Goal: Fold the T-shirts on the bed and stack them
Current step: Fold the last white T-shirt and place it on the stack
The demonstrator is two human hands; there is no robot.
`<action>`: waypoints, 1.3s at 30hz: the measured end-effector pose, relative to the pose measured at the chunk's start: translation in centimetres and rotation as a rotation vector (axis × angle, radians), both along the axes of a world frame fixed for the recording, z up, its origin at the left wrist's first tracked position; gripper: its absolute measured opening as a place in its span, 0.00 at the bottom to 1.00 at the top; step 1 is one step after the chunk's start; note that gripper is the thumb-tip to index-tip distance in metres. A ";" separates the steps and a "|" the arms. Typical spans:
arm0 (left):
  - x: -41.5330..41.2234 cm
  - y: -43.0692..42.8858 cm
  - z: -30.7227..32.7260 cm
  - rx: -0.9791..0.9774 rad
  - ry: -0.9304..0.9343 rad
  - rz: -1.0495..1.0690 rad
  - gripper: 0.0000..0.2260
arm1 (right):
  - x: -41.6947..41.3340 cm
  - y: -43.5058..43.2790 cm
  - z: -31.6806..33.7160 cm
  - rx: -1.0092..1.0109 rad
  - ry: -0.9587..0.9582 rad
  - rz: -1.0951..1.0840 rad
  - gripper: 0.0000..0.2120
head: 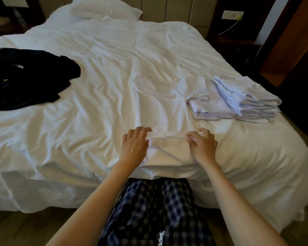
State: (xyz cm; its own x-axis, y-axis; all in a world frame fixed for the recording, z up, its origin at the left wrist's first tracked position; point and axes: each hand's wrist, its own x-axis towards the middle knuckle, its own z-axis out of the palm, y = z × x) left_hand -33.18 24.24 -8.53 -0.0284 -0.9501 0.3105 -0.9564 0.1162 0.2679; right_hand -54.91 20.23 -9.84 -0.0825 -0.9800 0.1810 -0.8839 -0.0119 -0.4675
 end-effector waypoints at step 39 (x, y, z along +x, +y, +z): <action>-4.8 -13.3 4.1 0.352 0.095 -0.209 0.23 | -0.3 -13.9 6.1 0.013 -0.399 -0.250 0.23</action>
